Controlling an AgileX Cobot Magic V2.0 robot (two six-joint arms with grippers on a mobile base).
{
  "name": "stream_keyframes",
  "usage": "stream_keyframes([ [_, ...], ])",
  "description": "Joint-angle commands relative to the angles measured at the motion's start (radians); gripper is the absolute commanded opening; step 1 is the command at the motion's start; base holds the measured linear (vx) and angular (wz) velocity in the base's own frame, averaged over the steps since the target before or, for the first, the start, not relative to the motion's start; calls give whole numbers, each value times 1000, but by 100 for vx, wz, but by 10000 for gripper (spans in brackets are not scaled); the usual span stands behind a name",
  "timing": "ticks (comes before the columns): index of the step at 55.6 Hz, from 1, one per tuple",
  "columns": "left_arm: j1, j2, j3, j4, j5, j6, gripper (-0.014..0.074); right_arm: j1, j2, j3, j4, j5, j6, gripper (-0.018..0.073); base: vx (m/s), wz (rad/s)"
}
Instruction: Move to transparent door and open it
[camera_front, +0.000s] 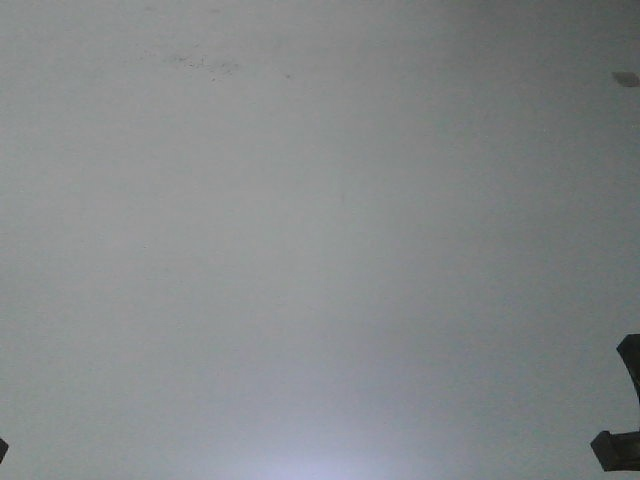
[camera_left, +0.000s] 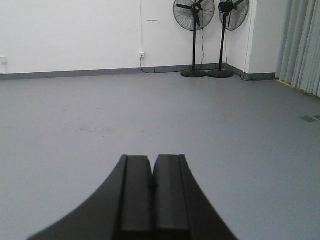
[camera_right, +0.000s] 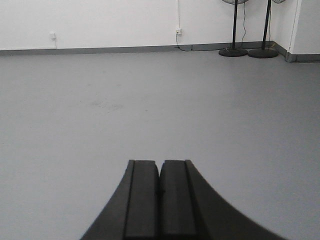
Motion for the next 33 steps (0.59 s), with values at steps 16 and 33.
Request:
stream_keyframes([
  [16,-3,-12,-20,-3,-84,-7,3,-6,-15,2,-9,-81,-1,-1,0,0],
  [33,-3,-12,-20,-3,-84,-7,3,-6,-15,2,-8,-81,-1,-1,0,2],
])
